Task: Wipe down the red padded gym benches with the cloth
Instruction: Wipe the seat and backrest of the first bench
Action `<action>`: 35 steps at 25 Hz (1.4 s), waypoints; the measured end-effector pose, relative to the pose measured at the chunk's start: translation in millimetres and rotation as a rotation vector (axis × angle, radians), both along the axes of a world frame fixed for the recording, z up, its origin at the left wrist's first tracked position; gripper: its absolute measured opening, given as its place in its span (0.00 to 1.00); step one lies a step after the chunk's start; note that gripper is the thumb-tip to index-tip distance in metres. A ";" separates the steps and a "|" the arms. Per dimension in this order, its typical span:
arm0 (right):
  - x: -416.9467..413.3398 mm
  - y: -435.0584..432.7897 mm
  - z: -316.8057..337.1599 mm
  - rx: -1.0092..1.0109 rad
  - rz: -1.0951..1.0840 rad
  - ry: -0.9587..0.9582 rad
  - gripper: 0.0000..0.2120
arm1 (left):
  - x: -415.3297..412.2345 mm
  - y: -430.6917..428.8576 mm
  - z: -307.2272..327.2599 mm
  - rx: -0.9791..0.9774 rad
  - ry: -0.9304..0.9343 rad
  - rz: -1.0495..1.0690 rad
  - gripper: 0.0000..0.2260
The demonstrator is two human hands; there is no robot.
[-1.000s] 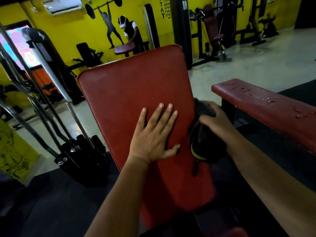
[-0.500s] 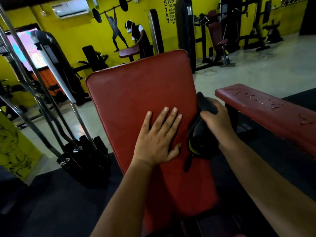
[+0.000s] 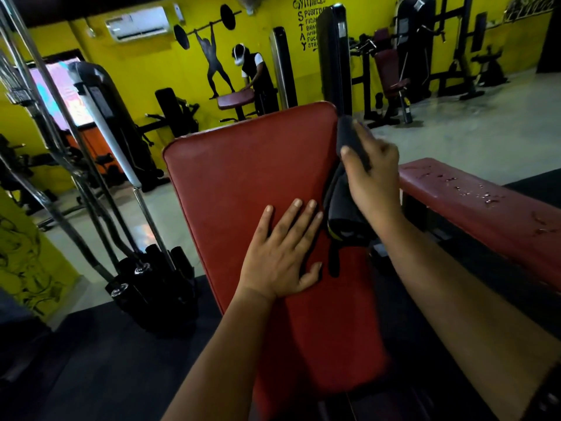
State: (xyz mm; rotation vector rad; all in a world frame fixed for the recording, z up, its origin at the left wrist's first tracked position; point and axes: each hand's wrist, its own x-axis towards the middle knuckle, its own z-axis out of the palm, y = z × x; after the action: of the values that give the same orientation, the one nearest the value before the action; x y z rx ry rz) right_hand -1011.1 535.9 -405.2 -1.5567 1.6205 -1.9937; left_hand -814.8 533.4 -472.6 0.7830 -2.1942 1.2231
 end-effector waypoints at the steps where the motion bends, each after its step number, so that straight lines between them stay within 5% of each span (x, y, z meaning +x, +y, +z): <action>1: 0.7 8.5 -11.7 0.009 -0.040 0.031 0.24 | 0.2 1.2 1.1 0.008 0.021 -0.015 0.36; 9: -4.6 -6.5 51.2 0.014 -0.067 0.133 0.21 | 11.1 7.8 38.1 -0.039 0.442 0.138 0.28; 13: 13.0 -8.0 76.2 -0.184 -0.135 0.606 0.25 | 20.3 -0.4 30.7 0.029 0.605 0.223 0.27; 16: 13.8 -9.5 76.3 -0.255 -0.151 0.939 0.25 | 22.1 -3.4 23.7 0.051 0.597 0.226 0.27; 21: 9.1 -22.6 95.8 0.026 -0.286 0.549 0.23 | 26.6 -3.3 18.9 0.052 0.586 0.202 0.28; 24: 23.8 -16.6 116.1 0.053 -0.256 0.848 0.22 | 26.5 -4.3 15.1 0.040 0.584 0.193 0.27; 27: 58.1 -15.2 145.1 -0.008 0.096 1.147 0.22 | 26.2 -6.7 15.4 0.022 0.583 0.191 0.27; 30: 76.6 -28.7 170.5 0.117 0.267 1.232 0.21 | 27.7 -6.4 12.8 0.021 0.584 0.172 0.27; 33: 91.0 -45.1 179.5 0.257 0.118 1.259 0.19 | 26.7 -7.4 13.2 0.011 0.583 0.173 0.27; 35: 112.9 -46.2 174.9 0.154 -0.017 1.371 0.19 | 26.7 -8.1 12.9 0.007 0.582 0.170 0.27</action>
State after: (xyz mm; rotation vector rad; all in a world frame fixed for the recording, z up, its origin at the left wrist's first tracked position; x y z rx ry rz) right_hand -898.2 489.7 -230.3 -3.0599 1.9291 -0.5521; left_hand -788.1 525.3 -459.7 1.1760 -1.6821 0.9101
